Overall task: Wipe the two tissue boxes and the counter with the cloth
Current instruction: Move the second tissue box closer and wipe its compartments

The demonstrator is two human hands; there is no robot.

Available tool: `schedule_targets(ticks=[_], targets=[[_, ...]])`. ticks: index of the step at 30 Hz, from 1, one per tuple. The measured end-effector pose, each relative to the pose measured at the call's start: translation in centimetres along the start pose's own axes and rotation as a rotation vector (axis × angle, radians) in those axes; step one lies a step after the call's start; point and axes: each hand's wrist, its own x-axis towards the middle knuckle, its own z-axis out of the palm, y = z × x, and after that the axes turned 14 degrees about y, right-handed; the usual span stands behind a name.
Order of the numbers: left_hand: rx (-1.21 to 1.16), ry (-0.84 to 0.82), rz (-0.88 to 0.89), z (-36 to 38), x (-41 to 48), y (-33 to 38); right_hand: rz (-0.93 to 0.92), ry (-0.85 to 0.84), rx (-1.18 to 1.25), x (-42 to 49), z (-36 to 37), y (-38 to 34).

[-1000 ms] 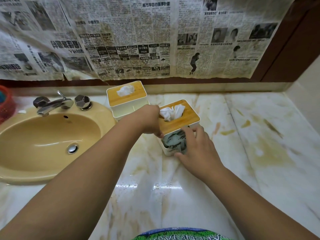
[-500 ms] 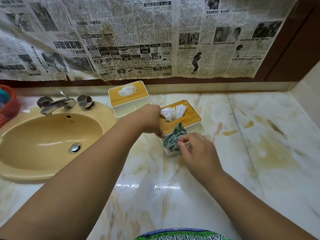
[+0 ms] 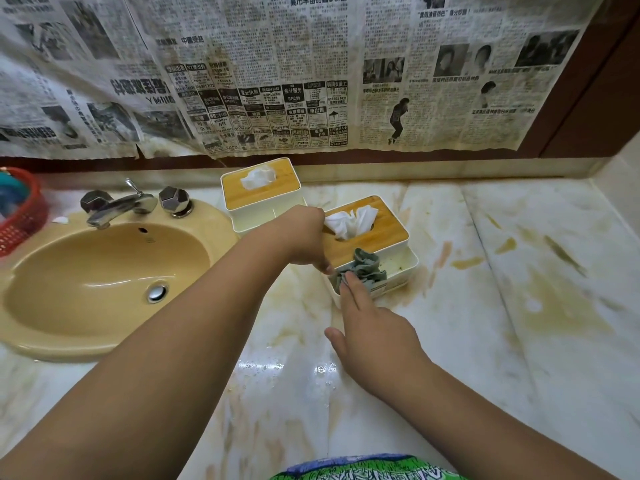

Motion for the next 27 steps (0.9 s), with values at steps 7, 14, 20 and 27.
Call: schedule_targets(ticks=[7, 14, 20, 27], targets=[[0.002, -0.006, -0.01, 0.1, 0.0, 0.0, 0.003, -0.019, 0.061, 1.9, -0.9, 0.5], [0.012, -0.011, -0.009, 0.2, 0.3, -0.1, 0.036, 0.219, 0.24, 0.5, -1.6, 2.8], [0.045, -0.024, -0.003, 0.0, 0.5, 0.3, 0.051, 0.095, 0.201, 0.2, -0.7, 2.8], [0.059, -0.029, -0.014, -0.1, 0.4, 0.4, 0.035, -0.033, 0.102, 2.2, -0.7, 2.1]])
